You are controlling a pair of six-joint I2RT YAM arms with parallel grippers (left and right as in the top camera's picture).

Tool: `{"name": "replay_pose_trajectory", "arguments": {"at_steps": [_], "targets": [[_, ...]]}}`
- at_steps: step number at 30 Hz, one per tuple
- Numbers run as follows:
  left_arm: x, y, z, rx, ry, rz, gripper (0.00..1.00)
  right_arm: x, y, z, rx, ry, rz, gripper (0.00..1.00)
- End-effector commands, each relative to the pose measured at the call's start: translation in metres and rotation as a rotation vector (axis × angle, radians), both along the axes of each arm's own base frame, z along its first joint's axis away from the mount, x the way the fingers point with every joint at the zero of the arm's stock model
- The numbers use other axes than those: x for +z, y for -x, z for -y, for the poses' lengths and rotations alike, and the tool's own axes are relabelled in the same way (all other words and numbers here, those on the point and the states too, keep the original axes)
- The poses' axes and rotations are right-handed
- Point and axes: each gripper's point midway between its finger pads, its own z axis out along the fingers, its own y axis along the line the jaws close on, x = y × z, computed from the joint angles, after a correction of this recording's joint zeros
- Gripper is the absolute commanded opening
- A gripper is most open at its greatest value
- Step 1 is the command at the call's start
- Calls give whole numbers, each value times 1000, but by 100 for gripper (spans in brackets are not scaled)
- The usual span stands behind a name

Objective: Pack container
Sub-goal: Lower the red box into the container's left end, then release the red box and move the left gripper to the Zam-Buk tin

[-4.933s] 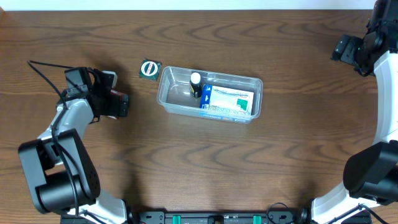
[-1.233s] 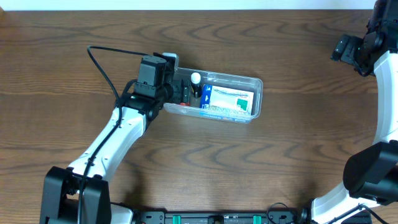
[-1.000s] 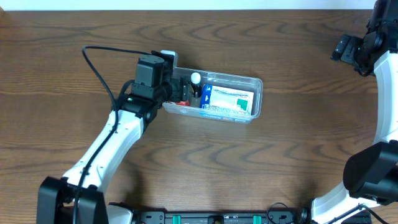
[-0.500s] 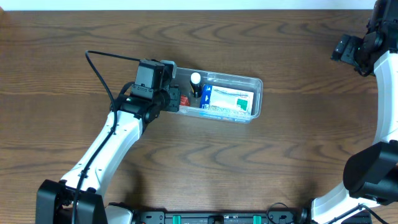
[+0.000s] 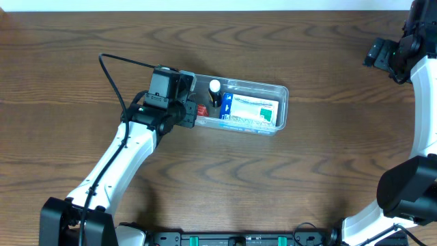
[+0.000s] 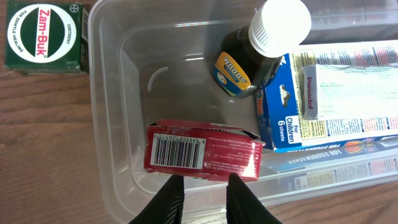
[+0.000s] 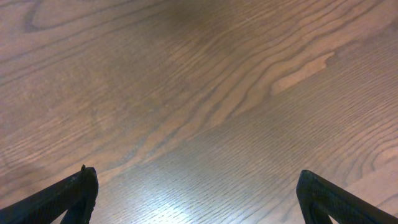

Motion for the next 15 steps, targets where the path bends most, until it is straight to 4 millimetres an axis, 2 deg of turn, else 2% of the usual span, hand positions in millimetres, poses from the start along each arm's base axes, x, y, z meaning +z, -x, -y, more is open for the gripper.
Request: {"name": "replay_pose_trajectory", "arguments": {"at_steps": [1,8,11,13,14,15], "targets": [[6,-6,-1,-22,-23,29,24,-2,1,2,5,6,-10,99],[2,-13,1,-41,-32,48,24,-2,1,2,5,6,-10,99],[20,-26,4,-43,-25,120,25,-2,1,2,5,6,-10,99],[40,-37,7,-43,-12,169,27,-2,1,3,5,6,-10,99],[51,-42,5,-35,-13,196,41,-2,1,2,5,6,-10,99],[62,-49,3,-20,-20,225,67,-2,1,2,5,6,-10,99]]}}
